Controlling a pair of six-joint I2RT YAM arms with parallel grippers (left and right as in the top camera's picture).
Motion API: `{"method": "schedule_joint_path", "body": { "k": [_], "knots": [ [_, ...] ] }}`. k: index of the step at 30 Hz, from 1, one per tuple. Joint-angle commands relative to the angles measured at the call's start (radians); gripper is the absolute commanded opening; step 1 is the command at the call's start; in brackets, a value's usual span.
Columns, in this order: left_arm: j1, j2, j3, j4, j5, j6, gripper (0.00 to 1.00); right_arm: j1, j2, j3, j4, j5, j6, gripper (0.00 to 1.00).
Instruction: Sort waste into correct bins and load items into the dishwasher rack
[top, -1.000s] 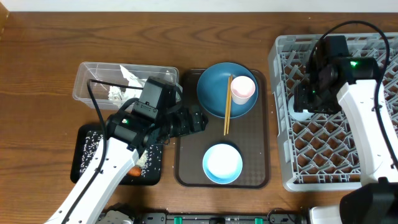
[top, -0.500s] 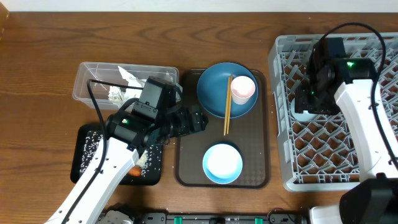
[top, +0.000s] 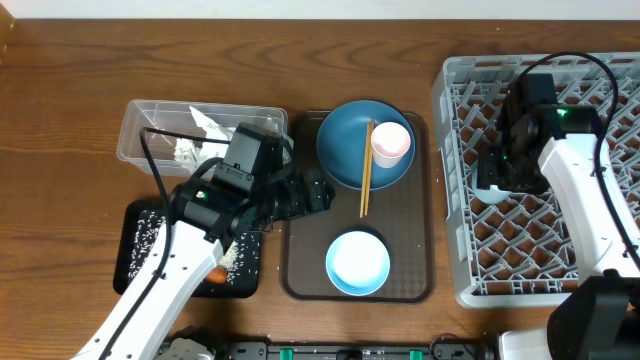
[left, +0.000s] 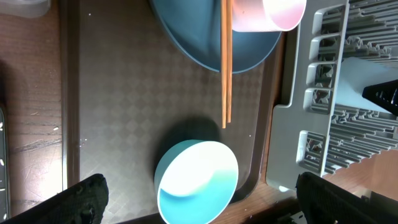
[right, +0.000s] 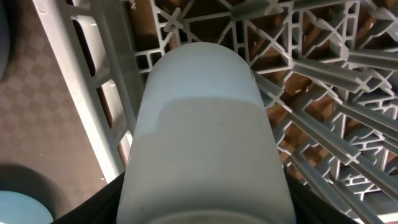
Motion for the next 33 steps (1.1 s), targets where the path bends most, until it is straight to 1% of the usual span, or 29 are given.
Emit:
{"method": "schedule_joint_path", "body": {
  "k": [1, 3, 5, 9, 15, 18, 21, 24, 26, 29, 30, 33],
  "knots": [
    [0.000, -0.003, -0.002, -0.001, -0.020, 0.003, 0.99, -0.005, 0.006, -0.004, 0.001, 0.000, 0.007, 0.79],
    [0.000, -0.003, -0.002, -0.001, -0.020, 0.003, 0.99, -0.005, 0.006, -0.004, -0.002, 0.000, 0.006, 0.89],
    [0.000, -0.003, -0.002, -0.001, -0.020, 0.003, 0.99, -0.005, 0.006, -0.004, -0.006, 0.000, 0.006, 0.92],
    [0.000, -0.003, -0.002, -0.001, -0.020, 0.003, 0.99, -0.005, 0.006, -0.003, -0.018, 0.000, 0.006, 0.92],
    [0.000, -0.003, -0.002, -0.001, -0.020, 0.003, 0.99, -0.005, -0.001, 0.028, -0.051, 0.000, 0.003, 0.89],
    [0.000, -0.003, -0.002, -0.001, -0.020, 0.003, 0.99, -0.004, -0.007, 0.068, -0.076, -0.005, 0.003, 0.89],
    [0.000, -0.003, -0.002, -0.001, -0.020, 0.003, 0.99, -0.004, -0.018, 0.101, -0.094, -0.048, 0.003, 0.90],
    [0.000, -0.003, -0.002, -0.001, -0.020, 0.003, 0.99, -0.004, -0.038, 0.110, -0.105, -0.053, 0.003, 0.90],
    [0.000, -0.003, -0.002, -0.001, -0.020, 0.003, 0.99, -0.004, -0.049, 0.110, -0.106, -0.053, 0.003, 0.92],
    [0.000, -0.003, -0.002, -0.001, -0.020, 0.003, 0.99, -0.004, -0.055, 0.110, -0.108, -0.053, 0.003, 0.98],
    [0.000, -0.003, -0.002, 0.001, -0.019, 0.001, 0.98, -0.004, -0.055, 0.110, -0.108, -0.053, 0.003, 0.99],
    [0.001, -0.003, -0.002, 0.066, -0.020, -0.001, 0.98, -0.004, -0.055, 0.110, -0.108, -0.053, 0.003, 0.99]
  ]
}}
